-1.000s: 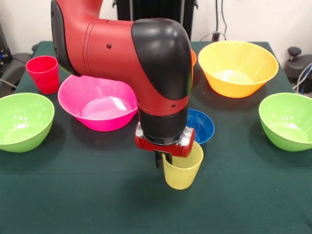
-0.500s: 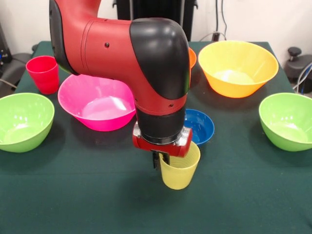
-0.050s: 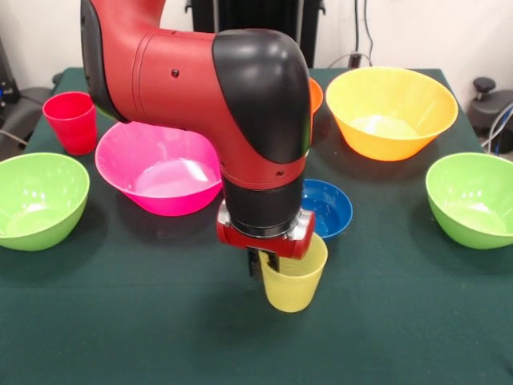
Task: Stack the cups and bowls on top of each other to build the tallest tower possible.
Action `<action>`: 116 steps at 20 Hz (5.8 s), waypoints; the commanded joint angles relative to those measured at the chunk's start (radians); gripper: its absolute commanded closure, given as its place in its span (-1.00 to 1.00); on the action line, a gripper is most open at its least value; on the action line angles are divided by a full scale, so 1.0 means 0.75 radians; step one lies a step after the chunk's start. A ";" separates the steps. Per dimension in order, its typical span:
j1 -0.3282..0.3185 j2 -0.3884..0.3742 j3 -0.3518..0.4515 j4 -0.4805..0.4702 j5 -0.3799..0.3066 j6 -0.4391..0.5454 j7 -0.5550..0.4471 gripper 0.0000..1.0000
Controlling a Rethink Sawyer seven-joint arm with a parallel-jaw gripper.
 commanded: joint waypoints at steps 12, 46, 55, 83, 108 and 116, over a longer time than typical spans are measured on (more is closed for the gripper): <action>0.010 0.003 0.053 0.130 -0.022 -0.070 0.150 -1.00; -0.061 -0.425 0.085 0.490 0.129 0.233 0.096 -1.00; -0.072 -0.645 0.072 0.846 0.155 0.186 0.038 -1.00; 0.307 -0.679 0.029 1.438 0.027 -0.557 0.165 -1.00; 0.055 -0.591 0.076 1.445 -0.203 -0.715 0.054 -1.00; 0.082 -0.485 0.055 1.368 -0.248 -0.809 0.109 -1.00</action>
